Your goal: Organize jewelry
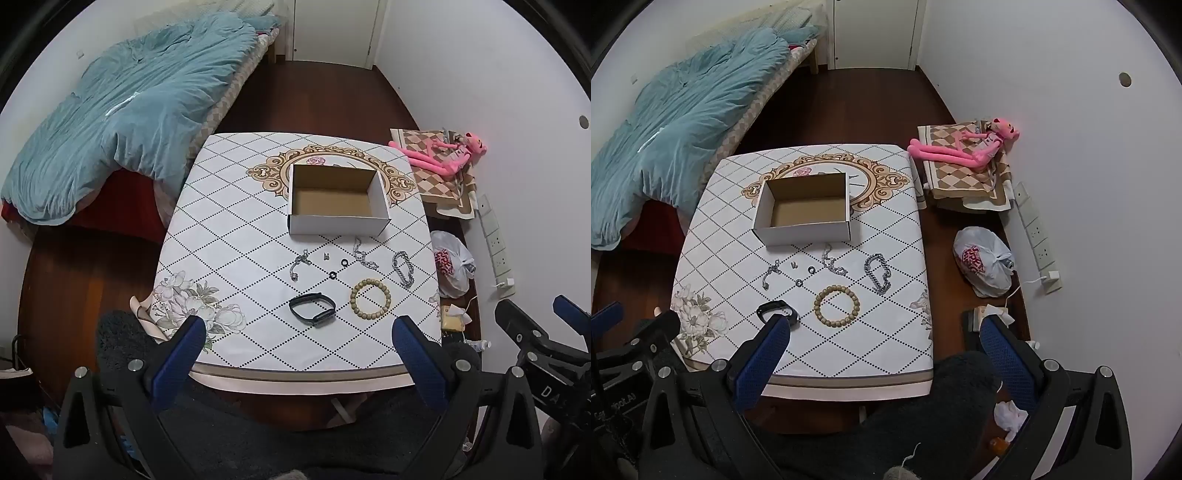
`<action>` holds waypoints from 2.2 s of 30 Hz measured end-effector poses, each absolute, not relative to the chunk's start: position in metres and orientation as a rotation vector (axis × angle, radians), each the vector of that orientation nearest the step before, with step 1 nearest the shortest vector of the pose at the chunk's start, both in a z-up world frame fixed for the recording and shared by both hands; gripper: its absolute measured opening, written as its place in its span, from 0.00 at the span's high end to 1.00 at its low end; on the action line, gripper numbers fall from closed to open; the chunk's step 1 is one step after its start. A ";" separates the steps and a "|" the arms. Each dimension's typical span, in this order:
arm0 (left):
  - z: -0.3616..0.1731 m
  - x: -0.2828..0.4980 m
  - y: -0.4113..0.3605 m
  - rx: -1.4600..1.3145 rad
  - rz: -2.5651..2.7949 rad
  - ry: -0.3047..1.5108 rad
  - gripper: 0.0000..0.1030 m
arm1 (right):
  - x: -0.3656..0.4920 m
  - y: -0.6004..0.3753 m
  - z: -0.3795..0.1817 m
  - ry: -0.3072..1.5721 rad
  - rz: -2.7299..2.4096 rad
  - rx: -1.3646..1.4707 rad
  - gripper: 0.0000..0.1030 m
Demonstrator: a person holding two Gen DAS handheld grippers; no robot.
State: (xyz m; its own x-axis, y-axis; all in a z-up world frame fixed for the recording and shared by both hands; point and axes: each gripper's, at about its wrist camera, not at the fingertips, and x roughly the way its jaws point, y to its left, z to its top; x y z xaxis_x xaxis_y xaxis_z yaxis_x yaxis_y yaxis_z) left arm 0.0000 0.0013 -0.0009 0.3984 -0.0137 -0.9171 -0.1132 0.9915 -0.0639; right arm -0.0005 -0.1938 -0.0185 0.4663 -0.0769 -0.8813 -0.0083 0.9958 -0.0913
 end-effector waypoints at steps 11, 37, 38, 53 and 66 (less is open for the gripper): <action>0.006 -0.002 -0.003 -0.094 0.073 1.136 0.00 | -0.003 -0.190 -0.017 1.082 -0.052 -0.089 0.00; 0.010 -0.001 -0.001 -0.098 0.084 1.128 0.00 | -0.003 -0.196 -0.019 1.092 -0.043 -0.072 0.00; 0.010 -0.002 -0.002 -0.098 0.085 1.128 0.00 | -0.004 -0.196 -0.019 1.092 -0.043 -0.073 0.00; 0.009 -0.002 -0.002 -0.097 0.084 1.127 0.00 | -0.003 -0.196 -0.019 1.090 -0.044 -0.069 0.00; 0.011 -0.003 -0.005 -0.094 0.080 1.122 0.00 | -0.005 -0.198 -0.017 1.092 -0.044 -0.067 0.00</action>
State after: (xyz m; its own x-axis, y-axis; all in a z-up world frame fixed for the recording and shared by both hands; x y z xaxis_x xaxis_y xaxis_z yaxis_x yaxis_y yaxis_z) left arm -0.0026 -0.0048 0.0110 0.4317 0.0164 -0.9019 -0.1117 0.9931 -0.0353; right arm -0.0051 -0.1981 -0.0174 0.4601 -0.0688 -0.8852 0.0030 0.9971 -0.0760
